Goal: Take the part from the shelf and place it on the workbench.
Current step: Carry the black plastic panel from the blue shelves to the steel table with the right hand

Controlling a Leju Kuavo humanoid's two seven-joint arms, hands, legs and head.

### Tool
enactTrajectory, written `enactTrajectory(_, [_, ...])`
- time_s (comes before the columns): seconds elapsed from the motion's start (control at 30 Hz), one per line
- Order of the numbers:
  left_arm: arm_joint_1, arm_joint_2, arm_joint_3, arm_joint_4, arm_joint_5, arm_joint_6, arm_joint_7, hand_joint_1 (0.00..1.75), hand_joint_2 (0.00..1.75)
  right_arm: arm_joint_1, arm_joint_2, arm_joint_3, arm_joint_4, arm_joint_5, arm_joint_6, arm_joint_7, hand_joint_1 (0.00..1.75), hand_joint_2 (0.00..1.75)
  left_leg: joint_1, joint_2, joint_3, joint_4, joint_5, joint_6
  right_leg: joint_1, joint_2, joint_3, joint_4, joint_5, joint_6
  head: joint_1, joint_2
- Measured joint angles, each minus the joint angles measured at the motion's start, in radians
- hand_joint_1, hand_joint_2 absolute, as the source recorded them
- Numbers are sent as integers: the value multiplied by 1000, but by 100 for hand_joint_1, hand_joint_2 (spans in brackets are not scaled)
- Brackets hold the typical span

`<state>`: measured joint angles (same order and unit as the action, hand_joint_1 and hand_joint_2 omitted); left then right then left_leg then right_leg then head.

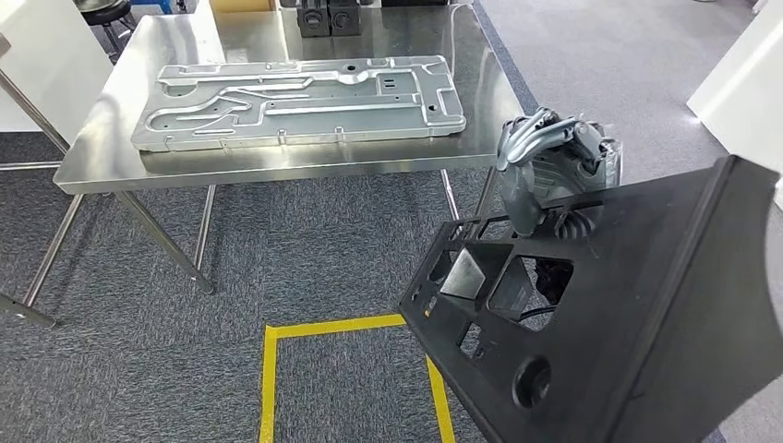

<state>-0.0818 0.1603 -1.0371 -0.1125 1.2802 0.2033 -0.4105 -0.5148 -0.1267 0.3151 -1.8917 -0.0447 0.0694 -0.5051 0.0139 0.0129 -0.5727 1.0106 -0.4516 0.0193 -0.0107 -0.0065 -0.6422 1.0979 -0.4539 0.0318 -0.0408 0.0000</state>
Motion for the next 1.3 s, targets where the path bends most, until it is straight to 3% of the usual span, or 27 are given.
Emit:
enactTrajectory(0.07, [0,1,0,0,0,0,0,0,175,0,0,0,-1,1,-1,-1,175,175,-3,1,2,2,-4,-10,5,-6,40,-82,20,-12,0,0])
enactTrajectory(0.2, [-1,3,0,0,0,0,0,0,175,-1,-2,-2,-2,3,-2,-1,175,175,-2,3,3,8,-16,-34,5,2,45,-93,19,-36,0,0])
enactTrajectory(0.27, [-1,3,0,0,0,0,0,0,175,-2,-2,-2,-3,3,-3,-1,175,175,0,0,-27,77,-56,-42,2,4,52,-100,20,-47,0,0])
enactTrajectory(0.33, [1,4,0,0,0,0,0,0,175,-2,-2,-2,-3,3,-3,-1,175,175,0,-2,-89,201,-109,-46,5,8,53,-100,18,-54,0,0])
enactTrajectory(0.37, [1,4,-1,0,0,0,0,0,175,-1,-2,-2,-2,3,-3,-1,175,175,0,-2,-117,249,-121,-47,7,10,54,-100,17,-55,0,0])
enactTrajectory(0.4, [2,4,-1,0,0,-1,1,0,175,-1,-2,-2,-2,3,-4,-1,175,175,0,-3,-131,265,-114,-47,9,14,55,-99,15,-56,0,0])
enactTrajectory(0.43, [3,4,-1,0,0,-2,1,0,175,-1,-2,-2,-2,3,-4,-1,175,175,0,-3,-126,245,-90,-45,10,17,58,-98,13,-56,0,0])
enactTrajectory(0.5, [3,5,-3,0,0,-3,1,0,175,0,-2,-2,-2,3,-6,-2,175,175,-2,-5,-77,126,-16,-36,12,22,66,-97,6,-53,0,0])
enactTrajectory(0.53, [2,7,-4,0,0,-4,1,0,175,0,-2,-3,-2,3,-7,-3,175,175,-4,-8,-50,68,7,-30,14,23,69,-96,3,-51,0,0])
enactTrajectory(0.6, [0,10,-6,0,0,-5,1,0,175,2,-2,-5,-2,3,-8,-4,175,175,-9,-11,-22,8,17,-21,15,25,69,-95,-1,-42,0,0])
enactTrajectory(0.73, [-1,11,-7,0,0,-6,2,0,175,9,-5,-8,-5,3,-9,-6,175,175,-5,-10,-12,-8,15,-1,15,23,63,-76,-17,-20,0,0])
enactTrajectory(0.8, [-3,11,-7,0,0,-7,2,0,175,11,-8,-10,-7,2,-10,-7,175,175,-2,-8,-5,-13,14,8,11,19,17,18,-64,-9,0,0])
enactTrajectory(0.87, [-3,11,-8,0,0,-8,2,0,175,17,-10,-11,-8,0,-10,-7,175,175,-2,-7,-2,-13,9,12,5,17,-60,154,-115,-1,0,0])
enactTrajectory(0.9, [-3,11,-8,0,0,-9,2,0,175,20,-11,-12,-8,-2,-11,-6,175,175,-2,-6,0,-13,7,12,2,16,-87,195,-120,2,0,0])
enactTrajectory(0.93, [-2,11,-8,0,0,-10,2,0,175,22,-13,-13,-9,-2,-13,-6,175,175,-2,-6,4,-12,4,11,-1,15,-97,201,-107,4,0,0])
enactTrajectory(0.97, [-2,11,-9,0,0,-10,2,0,175,24,-14,-14,-10,1,-17,-6,175,175,-2,-8,9,-11,-1,9,-3,13,-87,166,-76,5,0,0])
enactTrajectory(1.03, [-3,11,-11,0,0,-10,2,0,175,24,-16,-16,-13,20,-28,-5,175,175,-1,-16,20,-9,-11,1,-9,23,-29,32,1,6,0,0])
enactTrajectory(1.07, [-5,11,-13,0,0,-9,2,0,175,25,-17,-16,-16,34,-32,-3,175,175,-2,-20,22,-5,-16,-5,-11,33,-2,-29,25,4,0,0])
enactTrajectory(1.13, [-9,11,-15,0,0,-8,2,0,175,29,-19,-16,-20,56,-39,0,175,175,-3,-26,20,-4,-22,-17,-10,46,21,-78,31,-5,0,0])
enactTrajectory(1.23, [-9,11,-16,0,0,-6,1,0,175,31,-21,-16,-25,78,-45,3,175,175,-1,-34,20,-1,-30,-35,-8,31,30,-86,23,-27,0,0])
enactTrajectory(1.3, [-9,11,-16,0,0,-5,1,0,175,29,-20,-16,-28,88,-46,4,175,175,0,-30,-7,62,-63,-43,-9,16,44,-93,17,-42,0,0])
